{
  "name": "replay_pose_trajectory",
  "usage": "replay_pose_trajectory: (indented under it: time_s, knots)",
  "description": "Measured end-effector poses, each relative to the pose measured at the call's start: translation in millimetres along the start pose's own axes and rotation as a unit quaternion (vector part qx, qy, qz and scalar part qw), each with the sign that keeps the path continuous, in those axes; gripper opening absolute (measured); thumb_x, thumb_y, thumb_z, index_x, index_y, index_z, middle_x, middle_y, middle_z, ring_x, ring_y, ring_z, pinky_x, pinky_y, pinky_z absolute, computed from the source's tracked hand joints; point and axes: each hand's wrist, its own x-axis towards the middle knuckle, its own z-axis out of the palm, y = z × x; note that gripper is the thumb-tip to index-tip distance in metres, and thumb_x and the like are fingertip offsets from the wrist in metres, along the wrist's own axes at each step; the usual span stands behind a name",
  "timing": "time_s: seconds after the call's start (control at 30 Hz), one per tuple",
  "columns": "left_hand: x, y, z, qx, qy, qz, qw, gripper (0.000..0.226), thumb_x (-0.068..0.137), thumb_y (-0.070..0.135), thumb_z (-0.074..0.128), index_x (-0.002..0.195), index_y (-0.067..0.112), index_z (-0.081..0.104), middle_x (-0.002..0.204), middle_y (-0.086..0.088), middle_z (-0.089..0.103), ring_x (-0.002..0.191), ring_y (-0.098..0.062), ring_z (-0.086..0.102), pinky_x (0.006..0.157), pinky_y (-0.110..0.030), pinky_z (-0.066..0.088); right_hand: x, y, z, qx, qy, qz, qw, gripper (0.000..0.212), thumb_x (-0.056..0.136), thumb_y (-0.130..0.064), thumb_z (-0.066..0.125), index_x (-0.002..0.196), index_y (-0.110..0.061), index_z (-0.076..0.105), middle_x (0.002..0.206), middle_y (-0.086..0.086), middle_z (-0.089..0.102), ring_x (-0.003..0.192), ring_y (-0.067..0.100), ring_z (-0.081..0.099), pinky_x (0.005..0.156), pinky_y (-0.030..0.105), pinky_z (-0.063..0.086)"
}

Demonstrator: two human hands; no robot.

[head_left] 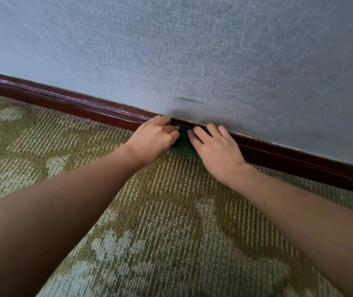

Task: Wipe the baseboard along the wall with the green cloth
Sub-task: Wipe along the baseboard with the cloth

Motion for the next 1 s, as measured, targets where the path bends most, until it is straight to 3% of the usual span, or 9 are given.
replay_pose_trajectory:
  time_s: [0.13,0.2,0.27,0.57,1.0]
  knots:
    - [2.8,1.4,-0.6,-0.013,-0.060,-0.046,0.997,0.008,0.082,0.002,0.053,0.084,0.003,0.061,0.088,-0.010,0.068,0.093,-0.027,0.050,0.084,-0.033,0.038,6.5,-5.1,-7.6,0.059,0.006,-0.005,0.998,0.044,0.090,-0.009,0.042,0.134,-0.009,0.039,0.125,0.005,0.041,0.116,0.026,0.031,0.095,0.035,0.024]
    - [-0.9,1.8,-4.1,-0.007,-0.042,-0.019,0.999,0.004,0.073,0.001,0.065,0.072,0.002,0.061,0.073,-0.009,0.068,0.082,-0.028,0.055,0.075,-0.033,0.044,7.3,-7.9,-9.1,0.072,0.011,-0.025,0.997,0.041,0.090,-0.009,0.041,0.131,-0.010,0.042,0.123,0.004,0.043,0.115,0.025,0.031,0.095,0.034,0.023]
    - [-9.7,3.5,-10.1,-0.002,-0.009,0.020,1.000,0.020,0.053,-0.006,0.078,0.058,0.003,0.061,0.057,-0.007,0.065,0.066,-0.026,0.058,0.062,-0.028,0.049,3.5,-9.7,-10.7,0.062,0.017,-0.046,0.997,0.043,0.089,-0.008,0.042,0.132,-0.008,0.040,0.123,0.005,0.042,0.114,0.025,0.032,0.094,0.033,0.023]
    - [-14.2,-5.4,-14.8,0.033,0.022,0.033,0.999,0.019,0.055,-0.006,0.079,0.068,-0.001,0.067,0.082,-0.015,0.072,0.074,-0.028,0.064,0.065,-0.030,0.054,-0.9,-5.2,-16.7,0.010,0.026,-0.022,0.999,0.053,0.088,-0.009,0.046,0.138,-0.003,0.030,0.126,0.007,0.040,0.115,0.026,0.033,0.095,0.035,0.028]
    - [-9.4,-9.8,2.0,0.007,0.039,0.017,0.999,0.013,0.060,-0.007,0.075,0.069,-0.002,0.066,0.079,-0.015,0.071,0.073,-0.028,0.063,0.064,-0.032,0.053,6.9,-6.8,-4.1,0.025,0.001,-0.003,1.000,0.057,0.091,-0.010,0.041,0.143,-0.003,0.017,0.137,0.009,0.029,0.120,0.028,0.029,0.097,0.036,0.026]
